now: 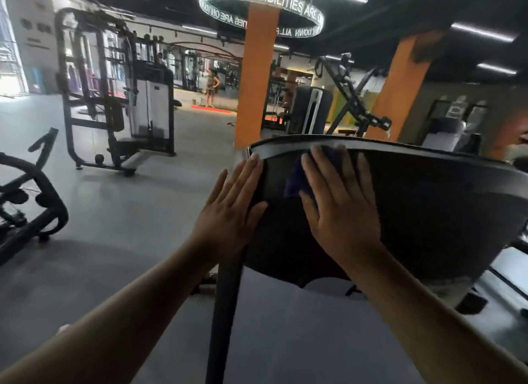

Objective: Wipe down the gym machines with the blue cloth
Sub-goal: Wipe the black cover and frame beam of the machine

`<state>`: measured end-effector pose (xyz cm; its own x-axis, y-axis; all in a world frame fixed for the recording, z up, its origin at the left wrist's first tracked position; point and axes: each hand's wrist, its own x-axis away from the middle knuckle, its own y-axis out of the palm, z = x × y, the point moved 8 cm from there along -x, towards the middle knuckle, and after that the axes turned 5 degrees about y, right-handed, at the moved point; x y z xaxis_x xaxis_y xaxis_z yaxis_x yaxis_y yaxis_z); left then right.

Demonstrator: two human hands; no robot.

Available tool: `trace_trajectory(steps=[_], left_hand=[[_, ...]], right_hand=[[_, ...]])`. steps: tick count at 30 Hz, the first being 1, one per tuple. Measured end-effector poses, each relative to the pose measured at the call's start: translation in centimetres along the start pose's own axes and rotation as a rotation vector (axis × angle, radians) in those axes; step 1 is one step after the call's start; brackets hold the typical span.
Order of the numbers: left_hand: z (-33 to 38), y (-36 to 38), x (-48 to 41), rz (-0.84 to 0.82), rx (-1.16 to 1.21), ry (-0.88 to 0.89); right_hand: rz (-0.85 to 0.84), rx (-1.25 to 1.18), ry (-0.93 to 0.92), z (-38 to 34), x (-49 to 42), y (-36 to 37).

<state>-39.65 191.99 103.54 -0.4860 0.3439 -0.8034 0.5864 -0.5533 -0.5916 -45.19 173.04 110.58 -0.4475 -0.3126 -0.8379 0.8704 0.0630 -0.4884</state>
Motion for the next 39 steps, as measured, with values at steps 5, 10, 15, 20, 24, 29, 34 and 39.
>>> trace_trajectory(steps=[5, 10, 15, 20, 24, 29, 34, 39], left_hand=[[-2.1, 0.8, 0.5, 0.018, 0.116, -0.056], [-3.0, 1.4, 1.7, 0.042, 0.096, -0.017], [-3.8, 0.9, 2.6, 0.057, -0.06, 0.151], [-4.8, 1.1, 4.1, 0.086, -0.119, 0.171], [-4.8, 3.1, 6.8, 0.051, -0.177, 0.22], [-5.0, 3.2, 7.7, 0.093, -0.162, 0.17], [-5.5, 4.2, 8.6, 0.057, -0.146, 0.229], [-6.9, 6.1, 10.2, 0.043, -0.063, 0.241]], right_hand=[[-0.081, 0.135, -0.254, -2.9, -2.1, 0.7], [-0.027, 0.102, -0.019, -4.2, -1.6, 1.3], [-0.162, 0.164, -0.347, -8.2, 0.9, 4.5], [-0.075, 0.096, -0.165, -5.9, 1.1, 3.5], [-0.204, 0.144, -0.447, -9.4, 6.2, 6.8], [-0.086, 0.084, -0.227, -7.5, 2.6, 4.7], [-0.158, 0.131, -0.36, -9.4, 6.9, 7.1], [-0.098, 0.167, -0.232, -9.6, 3.6, 5.5]])
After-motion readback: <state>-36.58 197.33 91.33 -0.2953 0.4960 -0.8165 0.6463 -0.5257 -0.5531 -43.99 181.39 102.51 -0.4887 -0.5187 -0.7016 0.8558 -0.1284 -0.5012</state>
